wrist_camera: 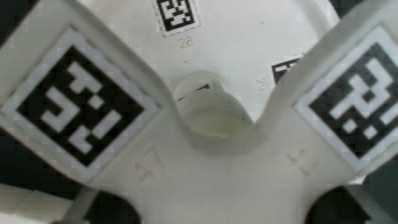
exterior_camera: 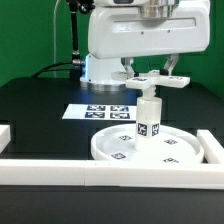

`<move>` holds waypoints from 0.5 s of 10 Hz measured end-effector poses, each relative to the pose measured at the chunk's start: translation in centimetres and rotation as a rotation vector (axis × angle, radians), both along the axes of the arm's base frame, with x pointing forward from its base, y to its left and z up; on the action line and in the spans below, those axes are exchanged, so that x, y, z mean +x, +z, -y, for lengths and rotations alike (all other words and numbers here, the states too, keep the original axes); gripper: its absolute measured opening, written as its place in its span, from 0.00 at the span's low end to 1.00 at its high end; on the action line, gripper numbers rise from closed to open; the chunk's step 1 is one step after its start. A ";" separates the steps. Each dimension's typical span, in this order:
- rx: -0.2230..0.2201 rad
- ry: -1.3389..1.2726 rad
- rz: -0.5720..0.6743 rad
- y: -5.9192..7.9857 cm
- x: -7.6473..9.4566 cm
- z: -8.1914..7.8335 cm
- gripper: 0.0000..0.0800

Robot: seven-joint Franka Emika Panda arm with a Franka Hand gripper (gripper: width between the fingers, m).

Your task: Assemble round table

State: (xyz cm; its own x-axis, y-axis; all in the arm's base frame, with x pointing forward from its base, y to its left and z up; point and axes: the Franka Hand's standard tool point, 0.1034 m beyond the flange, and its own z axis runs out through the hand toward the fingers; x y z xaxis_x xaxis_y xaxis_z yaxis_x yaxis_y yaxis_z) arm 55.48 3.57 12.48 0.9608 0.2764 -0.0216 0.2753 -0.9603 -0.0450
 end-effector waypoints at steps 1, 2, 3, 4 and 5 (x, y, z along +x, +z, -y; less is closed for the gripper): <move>-0.001 -0.001 0.002 -0.1 0.0 0.0 0.56; -0.001 -0.001 0.001 -0.3 0.0 0.1 0.56; -0.002 0.000 -0.004 -0.6 -0.1 0.1 0.56; -0.003 0.002 -0.008 -0.9 -0.2 -0.1 0.56; -0.003 0.005 -0.012 -1.1 -0.2 -0.3 0.56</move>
Offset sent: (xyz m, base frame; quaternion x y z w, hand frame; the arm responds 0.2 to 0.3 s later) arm 0.0013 0.0080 -0.0082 -0.0012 -0.0023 -0.0008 1.0000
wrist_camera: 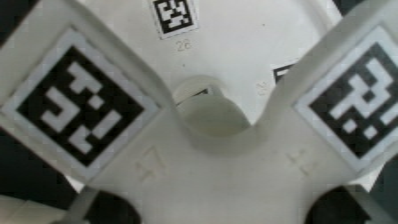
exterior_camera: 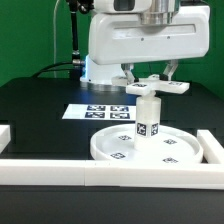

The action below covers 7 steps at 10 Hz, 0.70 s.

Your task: Assemble round table

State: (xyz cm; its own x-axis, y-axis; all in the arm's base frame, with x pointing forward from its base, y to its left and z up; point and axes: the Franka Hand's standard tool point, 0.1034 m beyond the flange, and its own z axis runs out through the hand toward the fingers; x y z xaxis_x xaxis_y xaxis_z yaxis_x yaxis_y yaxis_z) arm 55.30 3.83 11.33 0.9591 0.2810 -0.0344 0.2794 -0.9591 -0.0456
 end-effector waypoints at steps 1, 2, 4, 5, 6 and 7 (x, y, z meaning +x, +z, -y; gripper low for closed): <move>-0.001 0.003 -0.006 -0.4 0.0 -0.1 0.56; -0.002 0.006 -0.011 -0.7 -0.1 0.0 0.56; -0.002 0.011 -0.013 -1.0 -0.1 0.3 0.56; 0.000 0.016 -0.013 -1.0 0.0 0.6 0.56; 0.000 0.015 -0.013 -1.0 0.0 0.6 0.56; -0.001 0.015 -0.013 -1.0 0.0 0.6 0.56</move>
Offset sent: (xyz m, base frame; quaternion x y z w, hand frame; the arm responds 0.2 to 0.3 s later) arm 0.0028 -0.0024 -0.0087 0.0193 -0.0059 -0.0176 0.9996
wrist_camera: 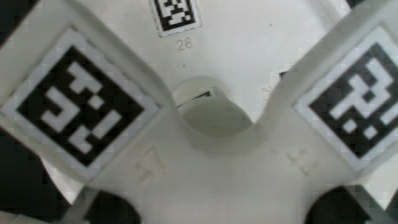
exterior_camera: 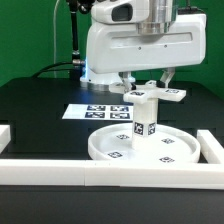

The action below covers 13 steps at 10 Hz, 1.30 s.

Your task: Assemble round table

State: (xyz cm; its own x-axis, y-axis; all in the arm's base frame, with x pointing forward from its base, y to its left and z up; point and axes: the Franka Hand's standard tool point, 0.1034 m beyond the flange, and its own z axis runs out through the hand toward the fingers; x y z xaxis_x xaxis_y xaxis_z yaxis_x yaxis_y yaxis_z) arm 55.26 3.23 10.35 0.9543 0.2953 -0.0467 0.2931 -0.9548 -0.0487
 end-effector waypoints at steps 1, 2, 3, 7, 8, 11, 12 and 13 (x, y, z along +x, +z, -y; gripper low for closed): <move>0.000 0.000 0.000 0.0 0.0 0.0 0.56; 0.000 0.000 0.000 0.0 0.0 0.0 0.56; 0.000 0.000 0.000 0.0 0.0 0.0 0.56; 0.000 -0.002 0.000 0.0 0.0 0.0 0.56; -0.001 -0.019 -0.001 0.0 0.0 0.0 0.56; 0.004 -0.195 0.013 -0.1 0.2 0.2 0.56; 0.016 -0.325 0.033 -0.1 0.4 0.1 0.56; 0.023 -0.454 0.048 -0.1 0.4 0.0 0.56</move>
Offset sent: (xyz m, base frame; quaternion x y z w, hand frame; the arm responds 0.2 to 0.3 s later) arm 0.0000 0.0000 0.0000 0.0000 0.0000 0.0000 1.0000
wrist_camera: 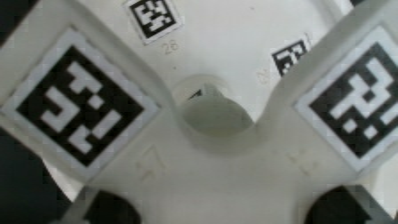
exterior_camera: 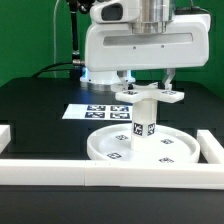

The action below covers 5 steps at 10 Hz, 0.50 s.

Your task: Assemble round table

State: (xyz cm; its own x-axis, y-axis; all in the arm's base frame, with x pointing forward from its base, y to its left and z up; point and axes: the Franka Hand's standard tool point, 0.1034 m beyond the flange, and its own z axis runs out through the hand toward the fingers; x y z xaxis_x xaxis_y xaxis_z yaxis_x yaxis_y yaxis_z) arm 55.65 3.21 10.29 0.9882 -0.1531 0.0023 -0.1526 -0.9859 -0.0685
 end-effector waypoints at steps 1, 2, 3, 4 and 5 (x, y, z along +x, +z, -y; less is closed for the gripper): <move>0.005 -0.101 0.003 0.0 0.1 -0.2 0.56; 0.020 -0.205 0.009 0.0 0.3 -0.5 0.56; 0.044 -0.340 0.005 0.0 0.3 -0.6 0.56; 0.056 -0.483 -0.005 0.0 0.3 -0.7 0.56; 0.058 -0.615 -0.016 0.0 0.3 -0.6 0.56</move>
Offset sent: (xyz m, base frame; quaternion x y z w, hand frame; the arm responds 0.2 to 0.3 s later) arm -0.0101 0.0076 -0.0076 0.0263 -0.0064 0.2703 0.9624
